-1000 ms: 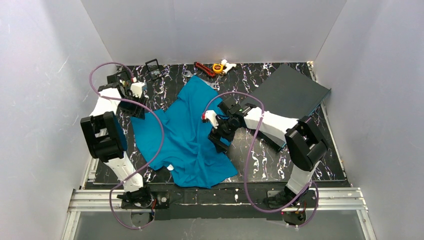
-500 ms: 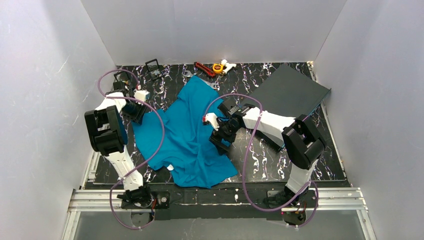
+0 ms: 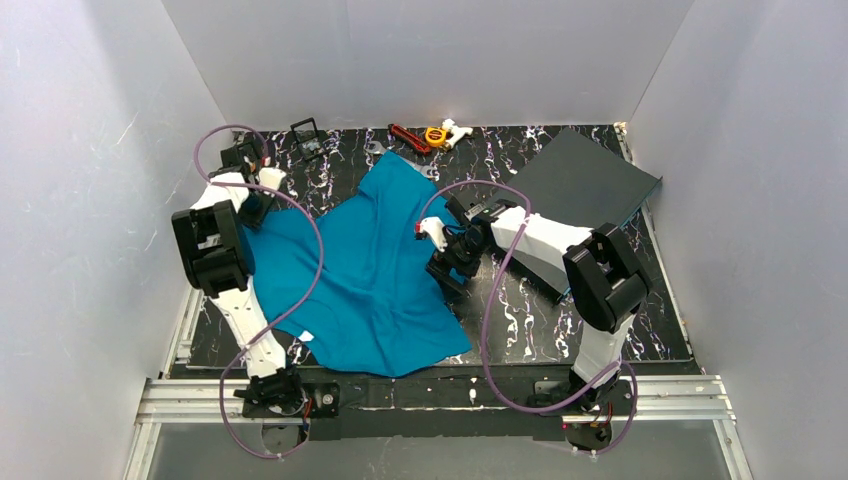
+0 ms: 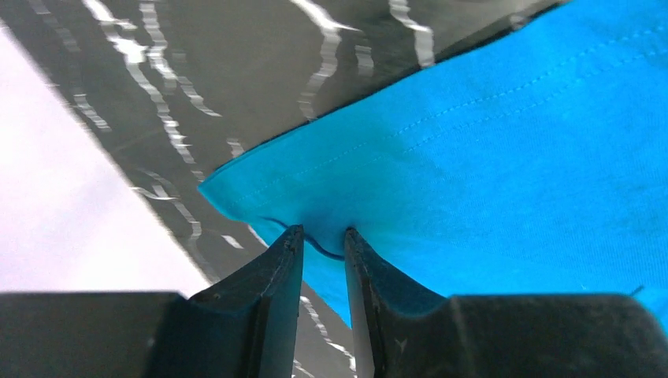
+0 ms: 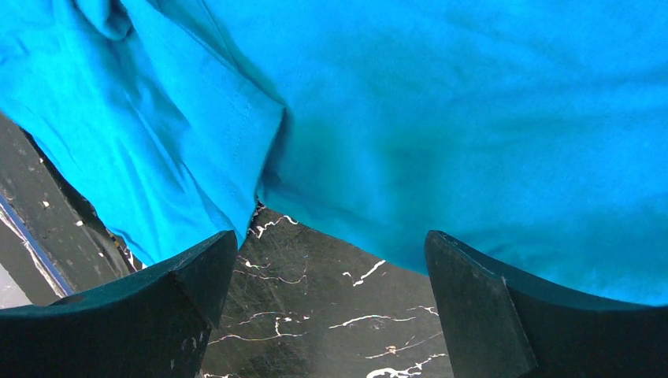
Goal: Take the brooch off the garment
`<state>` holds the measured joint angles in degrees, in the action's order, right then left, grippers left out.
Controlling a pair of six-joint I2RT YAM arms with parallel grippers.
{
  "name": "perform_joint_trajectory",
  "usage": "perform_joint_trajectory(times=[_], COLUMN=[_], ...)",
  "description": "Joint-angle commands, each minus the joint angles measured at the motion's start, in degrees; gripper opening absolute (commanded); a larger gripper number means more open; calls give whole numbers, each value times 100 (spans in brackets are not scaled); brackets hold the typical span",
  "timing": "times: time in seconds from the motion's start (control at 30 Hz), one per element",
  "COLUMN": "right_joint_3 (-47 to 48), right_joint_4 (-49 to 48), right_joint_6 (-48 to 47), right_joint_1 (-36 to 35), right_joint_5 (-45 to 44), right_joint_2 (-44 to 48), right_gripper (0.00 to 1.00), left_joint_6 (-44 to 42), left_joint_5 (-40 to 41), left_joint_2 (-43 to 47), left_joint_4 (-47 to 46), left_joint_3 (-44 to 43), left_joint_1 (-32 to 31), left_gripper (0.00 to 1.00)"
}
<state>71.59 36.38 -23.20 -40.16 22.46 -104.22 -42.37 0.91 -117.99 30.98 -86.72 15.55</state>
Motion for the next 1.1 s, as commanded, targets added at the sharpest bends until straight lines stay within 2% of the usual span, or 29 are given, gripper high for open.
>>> perform_joint_trajectory(times=[0.0, 0.23, 0.33, 0.5, 0.63, 0.7, 0.77, 0.8, 0.83, 0.9, 0.93, 0.97, 1.0, 1.07], right_joint_3=[197, 197, 244, 441, 772, 1179, 1472, 1592, 1694, 1856, 1935, 1939, 1955, 1954], right_joint_4=[121, 141, 121, -87, -333, -559, -629, -711, -764, -847, -866, -887, -856, -783], right_joint_6=[-119, -132, -134, 13, 197, 436, 597, 637, 641, 625, 606, 591, 553, 520], right_joint_1=[16, 17, 53, 277, 675, 1120, 1419, 1522, 1529, 1542, 1578, 1598, 1614, 1633], right_joint_5=[33, 29, -48, -241, -404, -479, -478, -510, -636, -1008, -1386, -1582, -1703, -1732], right_joint_2=[-23, -13, 46, 191, 279, 162, -39, -159, -296, -564, -764, -863, -950, -1025], right_gripper=[98, 99, 98, 98, 98, 98, 98, 98, 98, 98, 96, 88, 81, 76], left_joint_6=[-52, -72, 5, 182, 36, -516, -713, -548, -353, 21, 117, 201, 244, 316], left_joint_5=[638, 862, 607, -462, -1782, -3402, -4031, -4326, -4487, -4470, -4154, -3915, -3826, -3741], left_joint_2=[-685, -1219, -986, -6, 1024, 2391, 3343, 3611, 3674, 3658, 3541, 3450, 3337, 3172], left_joint_4=[-84, 4, 92, 294, 1056, 1837, 2141, 2138, 2094, 1729, 1359, 1126, 1005, 899], left_joint_3=[-346, -1079, -1053, -647, -318, 542, 1472, 1827, 1968, 2168, 2393, 2516, 2540, 2533], left_joint_1=[241, 369, 420, 380, 187, -613, -1851, -2732, -3231, -4127, -4851, -5201, -5333, -5393], left_gripper=[25, 24, 24, 41, 52, 58, 59, 59, 59, 59, 59, 59, 59, 58])
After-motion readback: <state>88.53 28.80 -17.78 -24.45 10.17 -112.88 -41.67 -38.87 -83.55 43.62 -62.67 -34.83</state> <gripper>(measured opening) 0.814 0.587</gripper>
